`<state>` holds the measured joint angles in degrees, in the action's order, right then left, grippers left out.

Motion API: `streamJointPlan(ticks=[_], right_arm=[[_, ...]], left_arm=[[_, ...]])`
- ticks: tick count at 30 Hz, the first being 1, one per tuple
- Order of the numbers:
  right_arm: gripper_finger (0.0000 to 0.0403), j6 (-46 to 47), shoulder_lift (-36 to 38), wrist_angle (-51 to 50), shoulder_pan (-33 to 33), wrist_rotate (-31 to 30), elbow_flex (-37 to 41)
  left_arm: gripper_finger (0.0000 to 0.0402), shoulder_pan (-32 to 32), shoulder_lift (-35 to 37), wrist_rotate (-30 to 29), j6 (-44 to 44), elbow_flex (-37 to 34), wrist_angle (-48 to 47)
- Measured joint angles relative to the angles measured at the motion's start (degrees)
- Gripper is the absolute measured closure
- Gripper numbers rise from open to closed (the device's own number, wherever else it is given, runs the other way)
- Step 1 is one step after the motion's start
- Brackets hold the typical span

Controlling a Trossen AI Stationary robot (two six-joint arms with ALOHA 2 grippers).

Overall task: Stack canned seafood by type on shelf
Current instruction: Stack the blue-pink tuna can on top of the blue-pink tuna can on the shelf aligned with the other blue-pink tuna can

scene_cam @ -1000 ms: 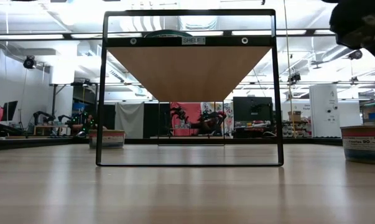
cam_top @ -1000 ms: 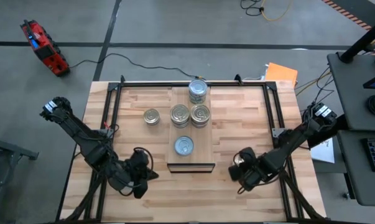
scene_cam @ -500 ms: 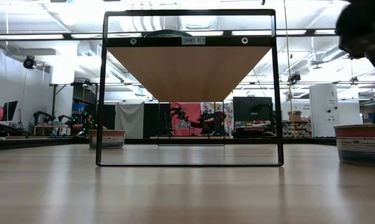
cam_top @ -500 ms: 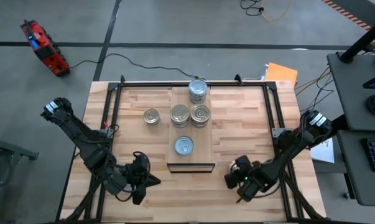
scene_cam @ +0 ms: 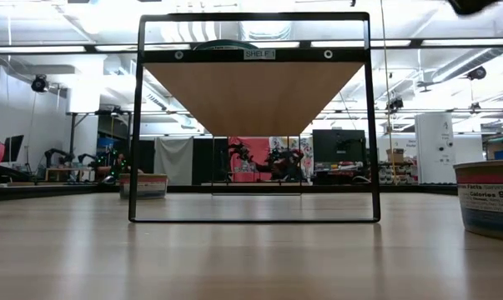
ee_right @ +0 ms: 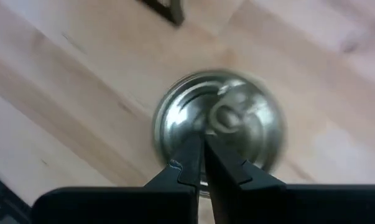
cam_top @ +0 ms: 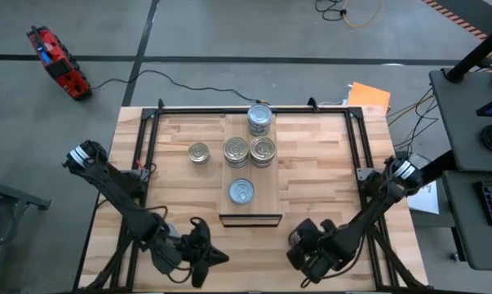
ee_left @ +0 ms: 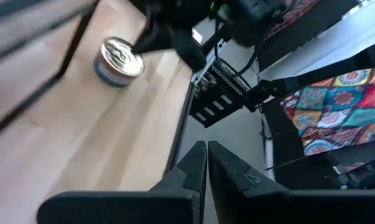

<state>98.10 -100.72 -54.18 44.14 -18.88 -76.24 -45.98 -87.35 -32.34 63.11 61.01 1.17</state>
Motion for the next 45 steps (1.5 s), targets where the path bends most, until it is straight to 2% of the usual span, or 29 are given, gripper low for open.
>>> streamJointPlan(ticks=[3, 8, 14, 17, 21, 23, 26, 30, 33, 37, 39, 45], right_arm=[[0.039, -2.7, 1.7, -4.7, 0.3, -0.2, -1.7], [0.0393, -9.0, 7.6, -5.2, 1.5, -0.5, -0.1], [0.0394, -10.2, 15.6, -4.6, 2.4, 0.3, 6.1], [0.0394, -8.1, 19.0, -1.0, 2.4, 2.1, 11.2], [0.0394, -7.5, 22.3, 14.5, 2.5, 2.8, 20.8], [0.0394, -5.6, 22.5, 21.7, 2.5, 2.8, 24.9], [0.0394, -2.2, 21.8, 25.5, 2.6, 2.3, 28.3], [0.0394, -2.3, 21.1, 25.2, 2.7, 1.7, 28.3], [0.0394, -1.9, 21.4, 20.5, 2.7, 1.3, 26.9], [0.0394, 2.7, 21.4, 8.4, 2.7, 3.5, 24.9], [0.0394, 3.1, 20.8, 6.0, 2.7, 4.6, 25.2], [0.0394, 1.9, 17.2, 17.6, 2.6, 4.3, 27.8]], left_arm=[[0.0401, -0.3, -1.9, 0.0, 3.3, 0.0, 0.8], [0.0401, -1.3, -2.6, -0.2, 7.6, 0.0, 0.6], [0.0401, -2.4, -2.8, 1.8, 17.9, 0.5, -8.6], [0.0401, -2.5, -4.2, 6.7, 23.3, 3.3, -17.7], [0.0401, -2.4, -7.4, 7.9, 24.4, 9.1, -24.3], [0.0401, -2.4, -9.5, 6.8, 23.0, 12.4, -26.3], [0.0401, -2.4, -12.9, 3.6, 20.9, 17.7, -28.7], [0.0401, -2.2, -17.7, 0.2, 20.5, 24.4, -33.9], [0.0401, -1.9, -20.3, 0.1, 21.2, 27.8, -36.2], [0.0401, -1.8, -21.7, 0.0, 23.5, 28.2, -35.9], [0.0401, -1.7, -21.8, 0.0, 24.3, 27.7, -35.3], [0.0401, -1.7, -21.8, -0.1, 22.1, 26.0, -30.0]])
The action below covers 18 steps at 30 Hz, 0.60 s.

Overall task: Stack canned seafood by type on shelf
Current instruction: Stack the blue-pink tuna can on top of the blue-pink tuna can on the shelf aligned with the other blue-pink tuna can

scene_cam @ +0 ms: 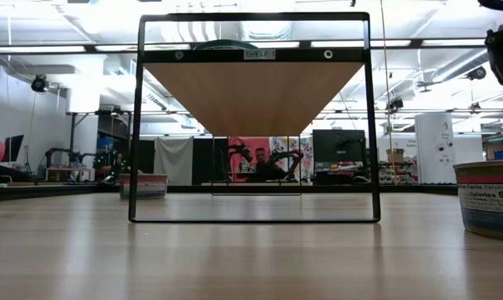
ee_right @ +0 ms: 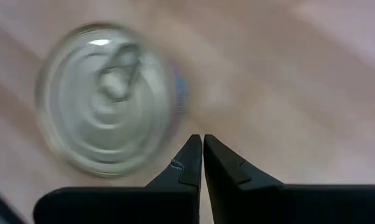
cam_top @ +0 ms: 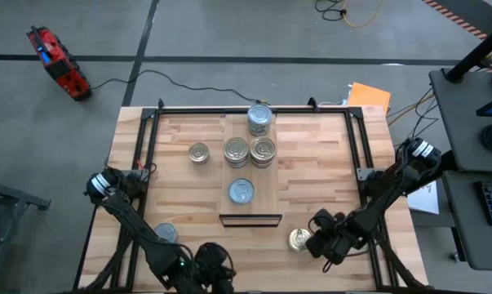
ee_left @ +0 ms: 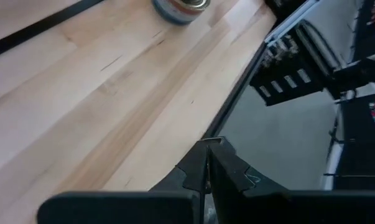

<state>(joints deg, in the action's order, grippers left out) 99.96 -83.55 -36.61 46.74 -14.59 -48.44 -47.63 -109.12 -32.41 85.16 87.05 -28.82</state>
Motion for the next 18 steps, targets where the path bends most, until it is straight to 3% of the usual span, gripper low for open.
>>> streamJointPlan(ticks=[5, 13, 18], right_arm=[[0.0394, -6.3, -5.4, 18.6, -0.4, -3.1, -0.6], [0.0394, -1.2, -8.5, 10.8, -0.5, -5.1, -5.1], [0.0394, -13.3, -7.9, 15.9, -0.2, -13.4, -9.2]], left_arm=[[0.0401, 0.2, 0.1, -0.1, -0.3, 0.0, 0.3], [0.0401, 0.3, 0.1, -0.1, -1.1, -0.6, 9.2], [0.0401, 0.2, 0.1, -0.1, -6.0, -6.5, 28.3]])
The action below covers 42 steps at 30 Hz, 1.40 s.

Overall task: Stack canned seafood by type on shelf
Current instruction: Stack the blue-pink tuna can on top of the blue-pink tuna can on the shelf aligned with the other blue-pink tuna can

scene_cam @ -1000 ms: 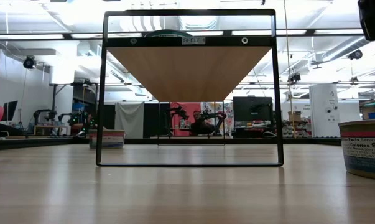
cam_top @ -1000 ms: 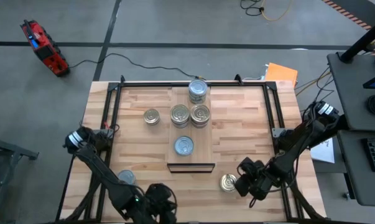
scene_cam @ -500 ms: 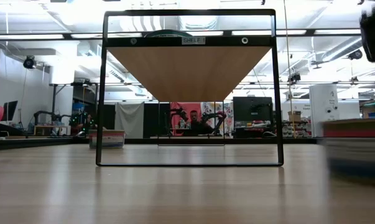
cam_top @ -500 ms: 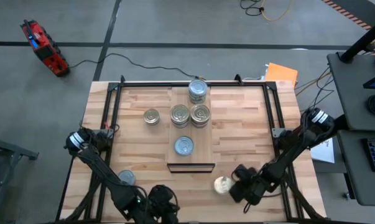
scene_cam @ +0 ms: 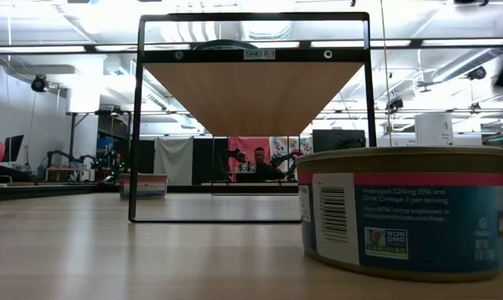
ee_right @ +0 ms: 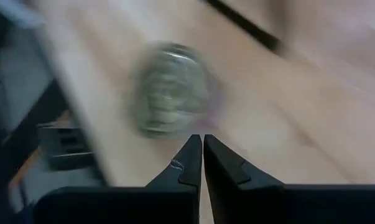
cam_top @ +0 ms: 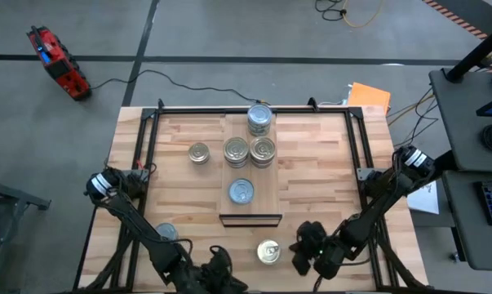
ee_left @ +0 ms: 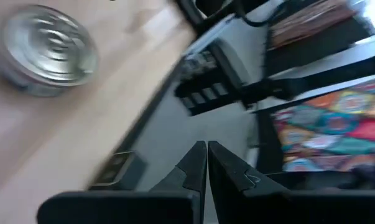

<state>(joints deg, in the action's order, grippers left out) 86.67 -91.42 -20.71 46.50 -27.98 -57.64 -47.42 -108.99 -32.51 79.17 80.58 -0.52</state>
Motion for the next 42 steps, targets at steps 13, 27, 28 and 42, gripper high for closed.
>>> streamJointPlan(ticks=[13, 27, 28, 42], right_arm=[[0.0394, -17.7, -7.2, 13.3, -1.2, -0.7, -1.6], [0.0394, -25.0, -11.1, 16.7, -1.3, -3.5, -3.8], [0.0394, -26.0, -11.0, 16.8, -1.4, -3.5, -4.1], [0.0394, -27.5, -12.6, 14.2, -1.9, -2.6, -3.8]], left_arm=[[0.0401, 1.3, 0.0, -1.3, 12.9, -14.0, 16.0], [0.0344, 2.7, 0.0, -4.5, 13.8, -13.9, 16.0], [0.0336, 2.8, 0.0, -4.5, 13.9, -13.9, 16.0], [0.0234, 4.4, 0.0, -4.6, 14.4, -13.9, 14.0]])
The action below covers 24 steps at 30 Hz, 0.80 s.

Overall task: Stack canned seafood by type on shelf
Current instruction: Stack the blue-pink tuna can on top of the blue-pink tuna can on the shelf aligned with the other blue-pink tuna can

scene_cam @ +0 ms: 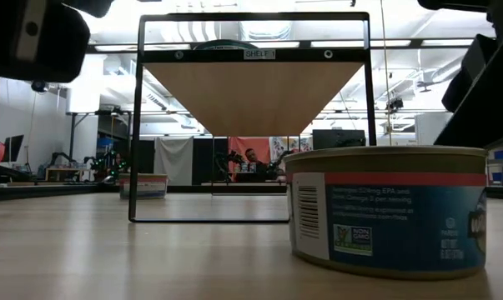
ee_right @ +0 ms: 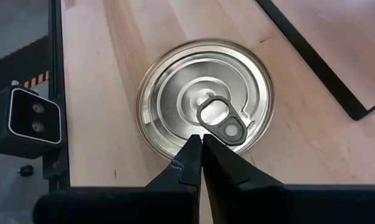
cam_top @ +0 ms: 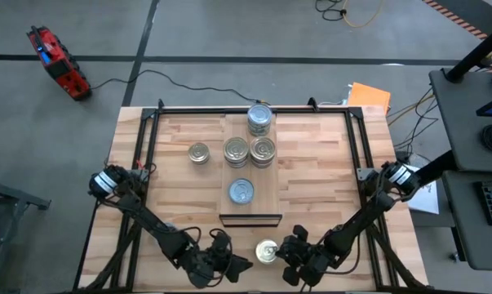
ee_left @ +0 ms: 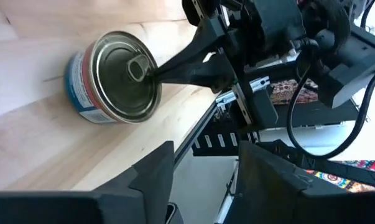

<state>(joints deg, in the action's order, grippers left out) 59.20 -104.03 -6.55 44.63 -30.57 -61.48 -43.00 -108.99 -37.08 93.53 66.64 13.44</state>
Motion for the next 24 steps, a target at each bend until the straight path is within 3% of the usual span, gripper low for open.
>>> streamJointPlan(ticks=[13, 24], right_arm=[[0.0394, -4.9, 0.0, -0.5, 1.4, 0.1, 0.1], [0.0394, -6.3, 0.0, -0.4, 2.4, 0.2, 1.1]], left_arm=[[0.0152, 1.6, 0.0, 0.0, -0.4, 0.0, -1.7], [0.0141, 1.6, -0.4, 0.0, -0.1, 0.0, -1.6]])
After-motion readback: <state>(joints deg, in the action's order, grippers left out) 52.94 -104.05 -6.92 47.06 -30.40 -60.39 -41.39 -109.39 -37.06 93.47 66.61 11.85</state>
